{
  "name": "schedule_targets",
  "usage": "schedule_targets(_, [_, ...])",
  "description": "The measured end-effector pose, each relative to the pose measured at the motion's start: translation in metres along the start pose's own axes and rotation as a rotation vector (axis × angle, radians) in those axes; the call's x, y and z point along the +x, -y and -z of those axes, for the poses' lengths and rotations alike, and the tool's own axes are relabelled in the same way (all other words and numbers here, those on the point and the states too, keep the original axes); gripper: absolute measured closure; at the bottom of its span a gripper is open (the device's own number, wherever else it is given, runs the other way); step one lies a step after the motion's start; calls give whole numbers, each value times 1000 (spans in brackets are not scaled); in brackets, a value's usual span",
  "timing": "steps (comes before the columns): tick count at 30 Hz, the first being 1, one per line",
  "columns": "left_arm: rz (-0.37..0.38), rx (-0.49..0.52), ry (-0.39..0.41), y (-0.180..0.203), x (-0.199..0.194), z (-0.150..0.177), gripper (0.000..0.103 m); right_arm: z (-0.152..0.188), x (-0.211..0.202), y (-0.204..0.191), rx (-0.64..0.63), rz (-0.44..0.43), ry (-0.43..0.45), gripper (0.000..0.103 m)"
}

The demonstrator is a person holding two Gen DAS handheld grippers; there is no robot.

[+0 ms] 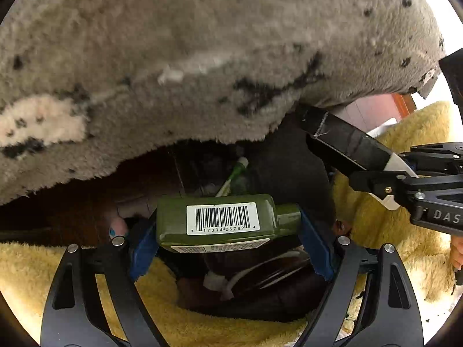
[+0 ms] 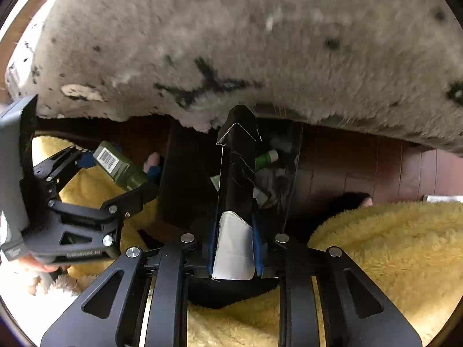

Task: Collect trash
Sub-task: 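Open both tools to drop the bottle and box into the bin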

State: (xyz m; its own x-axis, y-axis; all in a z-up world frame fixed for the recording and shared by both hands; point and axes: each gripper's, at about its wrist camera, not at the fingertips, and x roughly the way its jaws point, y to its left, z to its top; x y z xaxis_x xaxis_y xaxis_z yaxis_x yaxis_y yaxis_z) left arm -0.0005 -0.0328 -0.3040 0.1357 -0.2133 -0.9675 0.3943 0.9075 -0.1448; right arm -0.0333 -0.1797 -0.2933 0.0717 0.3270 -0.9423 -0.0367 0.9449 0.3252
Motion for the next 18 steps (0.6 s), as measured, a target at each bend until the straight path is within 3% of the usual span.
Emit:
schedule_targets(3, [13, 3, -14, 0, 4, 2, 21, -8, 6, 2, 9, -9, -28, 71])
schedule_targets(7, [17, 6, -18, 0, 5, 3, 21, -13, 2, 4, 18, -4, -1, 47])
schedule_targets(11, [14, 3, -3, -1, -1, 2, 16, -21, -10, 6, 41, -6, 53, 44])
schedule_targets(15, [16, 13, 31, -2, -14, -3, 8, -27, -22, 8, 46, -2, 102, 36])
schedule_targets(18, [21, 19, 54, 0, -24, -5, 8, -30, -34, 8, 42, -2, 138, 29])
